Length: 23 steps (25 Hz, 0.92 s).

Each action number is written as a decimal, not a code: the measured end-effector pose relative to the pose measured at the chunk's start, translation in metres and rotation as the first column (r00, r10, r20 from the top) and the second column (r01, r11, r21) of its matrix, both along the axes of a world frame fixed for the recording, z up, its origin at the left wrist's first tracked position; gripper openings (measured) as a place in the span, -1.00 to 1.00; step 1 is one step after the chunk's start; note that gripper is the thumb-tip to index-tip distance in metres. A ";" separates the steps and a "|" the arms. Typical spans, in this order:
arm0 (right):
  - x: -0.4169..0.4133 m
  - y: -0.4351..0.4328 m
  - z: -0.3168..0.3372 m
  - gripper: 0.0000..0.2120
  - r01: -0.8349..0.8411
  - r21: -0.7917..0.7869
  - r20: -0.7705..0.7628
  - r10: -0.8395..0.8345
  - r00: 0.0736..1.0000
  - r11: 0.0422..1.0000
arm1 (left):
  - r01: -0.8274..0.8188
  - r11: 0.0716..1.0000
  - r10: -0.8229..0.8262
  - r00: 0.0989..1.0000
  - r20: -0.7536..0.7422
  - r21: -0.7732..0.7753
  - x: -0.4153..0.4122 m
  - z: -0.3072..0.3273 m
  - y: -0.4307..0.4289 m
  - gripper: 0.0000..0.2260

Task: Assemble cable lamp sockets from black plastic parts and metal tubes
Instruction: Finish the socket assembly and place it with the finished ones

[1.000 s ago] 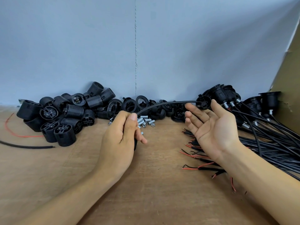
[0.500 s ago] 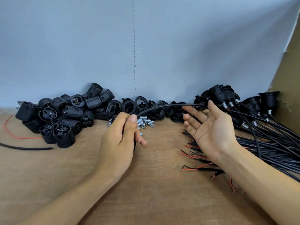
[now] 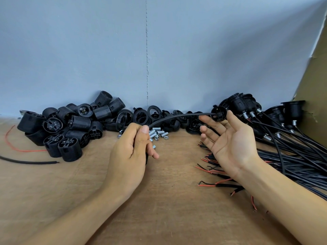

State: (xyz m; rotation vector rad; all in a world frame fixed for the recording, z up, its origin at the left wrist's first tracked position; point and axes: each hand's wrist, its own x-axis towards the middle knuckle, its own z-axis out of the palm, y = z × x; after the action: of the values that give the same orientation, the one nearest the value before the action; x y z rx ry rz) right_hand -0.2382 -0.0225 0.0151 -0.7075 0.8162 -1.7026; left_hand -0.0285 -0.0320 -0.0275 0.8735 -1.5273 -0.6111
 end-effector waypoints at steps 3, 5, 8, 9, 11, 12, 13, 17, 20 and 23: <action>0.002 0.001 0.001 -0.51 -0.008 -0.005 -0.050 0.008 0.999 1.000 | -0.004 1.000 0.005 1.000 0.019 -0.019 -0.001 0.001 0.002 -0.68; 0.004 0.002 0.000 -0.37 -0.014 0.002 -0.105 0.015 0.994 1.000 | -0.015 1.000 0.017 0.999 0.048 -0.025 -0.001 0.001 0.003 -0.69; 0.004 0.001 -0.002 -0.60 0.032 0.020 -0.123 -0.029 0.992 0.999 | -0.017 0.999 0.019 0.997 0.069 -0.027 0.000 0.001 0.004 -0.69; 0.004 0.000 -0.002 -0.71 0.064 0.027 -0.135 -0.059 0.989 0.998 | -0.016 0.999 0.019 0.997 0.072 -0.030 0.000 0.001 0.004 -0.69; 0.002 -0.003 -0.004 -0.76 0.101 0.021 -0.143 -0.097 0.985 0.995 | -0.007 0.999 0.011 0.996 0.087 -0.037 0.000 0.001 0.004 -0.70; 0.001 -0.003 -0.005 -0.77 0.102 0.024 -0.127 -0.099 0.987 0.994 | 0.000 0.999 0.005 0.995 0.103 -0.042 0.000 0.001 0.005 -0.70; 0.001 -0.002 -0.004 -0.78 0.094 0.031 -0.104 -0.091 0.990 0.995 | 0.008 0.999 -0.002 0.993 0.116 -0.046 0.000 0.001 0.005 -0.71; -0.004 -0.002 -0.002 -0.75 0.099 0.062 -0.002 -0.100 0.995 0.993 | 0.026 0.999 -0.020 0.990 0.137 -0.044 -0.002 0.001 0.006 -0.77; -0.009 -0.003 -0.003 -0.77 0.091 0.064 0.083 -0.096 0.992 0.994 | 0.026 0.999 -0.018 0.984 0.178 -0.046 -0.001 0.000 0.008 -0.76; -0.009 -0.004 -0.003 -0.77 0.061 0.047 0.118 -0.066 0.991 0.997 | 0.033 0.998 -0.024 0.979 0.202 -0.046 -0.001 0.000 0.009 -0.76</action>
State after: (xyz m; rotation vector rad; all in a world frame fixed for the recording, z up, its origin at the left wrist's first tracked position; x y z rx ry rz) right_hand -0.2470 -0.0267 0.0121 -0.5498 0.7962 -1.7612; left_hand -0.0296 -0.0233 -0.0271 0.8986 -1.7323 -0.5158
